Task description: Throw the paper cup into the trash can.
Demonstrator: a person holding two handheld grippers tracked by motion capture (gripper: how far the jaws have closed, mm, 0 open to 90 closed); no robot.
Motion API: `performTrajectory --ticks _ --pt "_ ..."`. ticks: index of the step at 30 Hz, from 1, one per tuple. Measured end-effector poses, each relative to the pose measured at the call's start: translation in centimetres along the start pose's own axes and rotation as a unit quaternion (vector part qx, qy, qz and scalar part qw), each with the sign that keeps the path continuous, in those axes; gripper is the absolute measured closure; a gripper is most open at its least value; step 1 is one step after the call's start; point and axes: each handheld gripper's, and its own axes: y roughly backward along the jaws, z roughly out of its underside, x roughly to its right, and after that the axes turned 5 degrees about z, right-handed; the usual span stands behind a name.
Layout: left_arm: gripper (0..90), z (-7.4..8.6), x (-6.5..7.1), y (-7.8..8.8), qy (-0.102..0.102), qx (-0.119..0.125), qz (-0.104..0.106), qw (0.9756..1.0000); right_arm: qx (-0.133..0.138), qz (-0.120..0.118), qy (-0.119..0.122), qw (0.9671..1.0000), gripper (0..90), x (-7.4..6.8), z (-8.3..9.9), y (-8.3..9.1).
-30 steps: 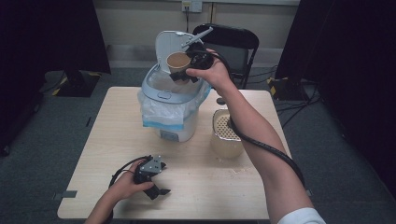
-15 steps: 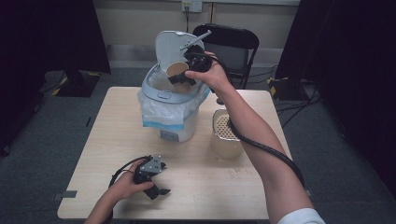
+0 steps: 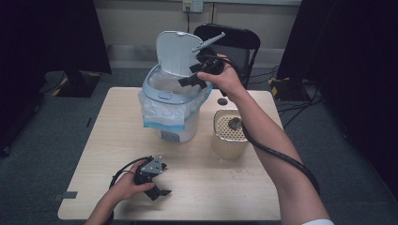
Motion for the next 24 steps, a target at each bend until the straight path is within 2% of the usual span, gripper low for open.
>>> performTrajectory --ticks 7,13,16,20,24 --pt "0.0 0.0 0.0 0.0 0.000 0.000 0.000 1.0000 -0.004 0.008 -0.001 1.0000 17.0 0.3 1.3 1.5" --pt "0.0 0.0 0.0 0.0 0.000 0.000 0.000 1.0000 -0.009 0.026 -0.012 0.9995 16.5 1.6 2.4 2.4" --pt "0.0 0.0 0.0 0.0 0.000 0.000 0.000 1.0000 -0.006 0.029 -0.021 0.9993 16.4 2.2 2.6 2.6" --pt "0.0 0.0 0.0 0.0 0.000 0.000 0.000 1.0000 -0.007 0.041 -0.021 0.9989 16.3 3.1 2.6 2.3" --pt "0.0 0.0 0.0 0.0 0.000 0.000 0.000 1.0000 -0.002 0.040 -0.026 0.9989 16.7 3.7 2.2 1.9"
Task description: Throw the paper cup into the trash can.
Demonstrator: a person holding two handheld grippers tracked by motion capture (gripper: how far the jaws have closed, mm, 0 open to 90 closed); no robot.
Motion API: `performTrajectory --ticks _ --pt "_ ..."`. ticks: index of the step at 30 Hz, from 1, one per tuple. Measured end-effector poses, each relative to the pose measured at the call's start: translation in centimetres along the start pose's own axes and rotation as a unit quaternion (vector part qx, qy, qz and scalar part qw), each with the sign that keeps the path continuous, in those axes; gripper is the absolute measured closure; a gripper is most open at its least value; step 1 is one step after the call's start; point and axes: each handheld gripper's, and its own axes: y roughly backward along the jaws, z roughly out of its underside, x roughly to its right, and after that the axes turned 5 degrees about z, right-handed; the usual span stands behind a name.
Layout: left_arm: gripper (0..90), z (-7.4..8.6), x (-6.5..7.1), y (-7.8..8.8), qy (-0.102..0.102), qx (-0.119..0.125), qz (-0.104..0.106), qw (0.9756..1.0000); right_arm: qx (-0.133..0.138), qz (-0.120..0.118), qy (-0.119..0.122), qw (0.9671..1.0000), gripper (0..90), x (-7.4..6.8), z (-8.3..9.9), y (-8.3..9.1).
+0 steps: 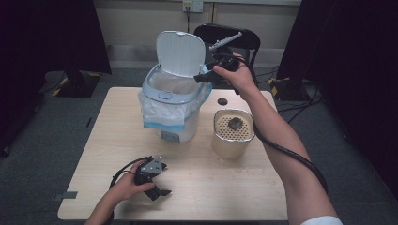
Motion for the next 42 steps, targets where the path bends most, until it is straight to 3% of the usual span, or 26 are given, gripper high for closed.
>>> performTrajectory --ticks 12,17,20,27,42 --pt "0.0 0.0 0.0 0.0 0.000 0.001 0.001 1.0000 0.003 0.000 0.002 1.0000 18.1 0.8 -0.8 -1.6" --pt "0.0 0.0 0.0 0.0 0.000 0.000 0.000 1.0000 0.011 -0.015 -0.003 0.9998 15.8 0.5 -1.1 -1.5" --pt "0.0 0.0 0.0 0.0 0.000 0.000 0.000 1.0000 0.017 -0.026 -0.004 0.9995 18.5 0.4 -1.0 -1.2" --pt "0.0 0.0 0.0 0.0 0.000 0.000 0.000 1.0000 0.041 -0.018 0.008 0.9990 19.0 -0.1 -1.7 0.7" --pt "0.0 0.0 0.0 0.0 0.001 0.001 0.001 1.0000 0.026 -0.018 0.032 0.9990 17.8 -1.6 -1.2 1.1"
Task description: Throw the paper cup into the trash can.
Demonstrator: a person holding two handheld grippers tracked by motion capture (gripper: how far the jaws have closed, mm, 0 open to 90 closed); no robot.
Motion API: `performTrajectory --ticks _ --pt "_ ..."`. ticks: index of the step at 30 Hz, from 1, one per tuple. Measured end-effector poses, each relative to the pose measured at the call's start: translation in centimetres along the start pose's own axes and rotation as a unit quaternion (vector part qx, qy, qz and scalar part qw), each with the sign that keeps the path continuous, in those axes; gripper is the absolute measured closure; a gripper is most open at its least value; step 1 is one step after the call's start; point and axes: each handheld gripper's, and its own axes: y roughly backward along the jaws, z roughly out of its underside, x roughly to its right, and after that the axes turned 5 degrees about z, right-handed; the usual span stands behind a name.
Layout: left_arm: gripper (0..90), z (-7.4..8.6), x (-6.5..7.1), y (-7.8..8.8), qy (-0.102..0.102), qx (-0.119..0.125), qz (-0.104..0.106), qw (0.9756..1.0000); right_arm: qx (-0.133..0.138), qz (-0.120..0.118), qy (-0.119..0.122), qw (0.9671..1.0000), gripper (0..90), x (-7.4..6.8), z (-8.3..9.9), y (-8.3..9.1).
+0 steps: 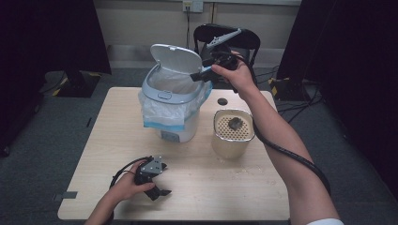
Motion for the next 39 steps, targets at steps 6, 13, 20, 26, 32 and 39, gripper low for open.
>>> performTrajectory --ticks 6,13,20,26,32,39 --pt "0.0 0.0 0.0 0.0 0.000 0.000 0.000 1.0000 -0.016 0.002 0.002 0.9999 17.6 -0.3 0.0 -0.2" --pt "0.0 0.0 0.0 0.0 0.000 0.000 0.000 1.0000 -0.014 0.010 0.023 0.9996 18.4 -0.7 -0.3 -0.3" --pt "0.0 0.0 0.0 0.0 0.000 0.000 0.000 1.0000 0.000 -0.006 0.031 0.9995 24.9 -1.4 -1.1 -0.3" --pt "0.0 0.0 0.0 0.0 0.000 0.000 0.000 1.0000 -0.007 -0.012 0.042 0.9990 24.7 -2.5 -1.6 -1.0" --pt "0.0 0.0 0.0 0.0 0.000 0.000 0.000 1.0000 -0.011 -0.029 0.039 0.9988 24.9 -3.2 -1.7 -1.6" --pt "0.0 0.0 0.0 0.0 0.000 0.000 0.000 1.0000 -0.015 -0.039 0.034 0.9986 25.1 -3.5 -1.5 -2.1"
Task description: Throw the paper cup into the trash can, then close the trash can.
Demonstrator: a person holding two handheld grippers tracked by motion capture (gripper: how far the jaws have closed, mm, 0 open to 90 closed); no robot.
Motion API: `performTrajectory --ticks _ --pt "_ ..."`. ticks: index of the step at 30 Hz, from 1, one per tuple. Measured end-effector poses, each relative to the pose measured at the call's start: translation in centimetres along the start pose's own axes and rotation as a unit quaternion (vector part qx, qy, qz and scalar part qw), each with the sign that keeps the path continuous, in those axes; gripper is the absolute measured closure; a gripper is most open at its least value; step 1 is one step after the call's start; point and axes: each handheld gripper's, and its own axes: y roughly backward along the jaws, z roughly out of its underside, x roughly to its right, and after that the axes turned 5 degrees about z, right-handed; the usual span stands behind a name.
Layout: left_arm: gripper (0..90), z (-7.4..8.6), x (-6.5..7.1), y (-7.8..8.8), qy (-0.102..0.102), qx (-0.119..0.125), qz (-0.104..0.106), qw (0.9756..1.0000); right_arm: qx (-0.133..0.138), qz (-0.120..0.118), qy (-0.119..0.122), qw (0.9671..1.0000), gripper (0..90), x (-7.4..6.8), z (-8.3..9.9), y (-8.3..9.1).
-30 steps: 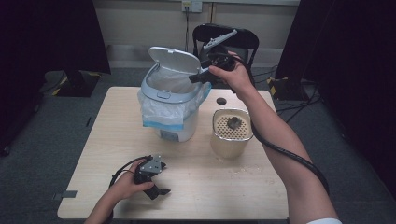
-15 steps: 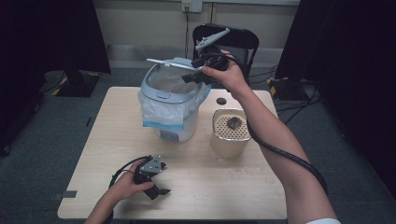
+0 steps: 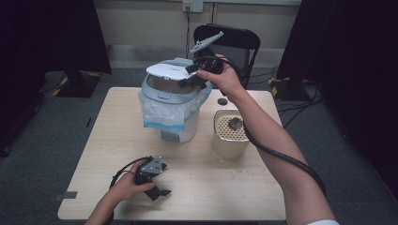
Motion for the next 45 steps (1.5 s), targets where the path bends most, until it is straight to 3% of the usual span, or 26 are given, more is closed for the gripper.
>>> performTrajectory --ticks 26,31,40,45 --pt "0.0 0.0 0.0 0.0 -0.001 -0.001 0.000 1.0000 -0.005 -0.020 -0.012 0.9997 29.4 0.0 0.4 -1.1" --pt "0.0 0.0 0.0 0.0 -0.001 -0.001 0.000 1.0000 -0.008 -0.030 -0.019 0.9993 36.5 0.0 0.4 -1.6" --pt "0.0 0.0 0.0 0.0 -0.001 -0.001 0.000 1.0000 -0.009 -0.020 -0.019 0.9996 44.2 0.1 0.6 -2.1" --pt "0.0 0.0 0.0 0.0 -0.001 -0.002 0.000 1.0000 -0.009 -0.007 -0.006 0.9999 44.3 0.2 0.5 -2.3"
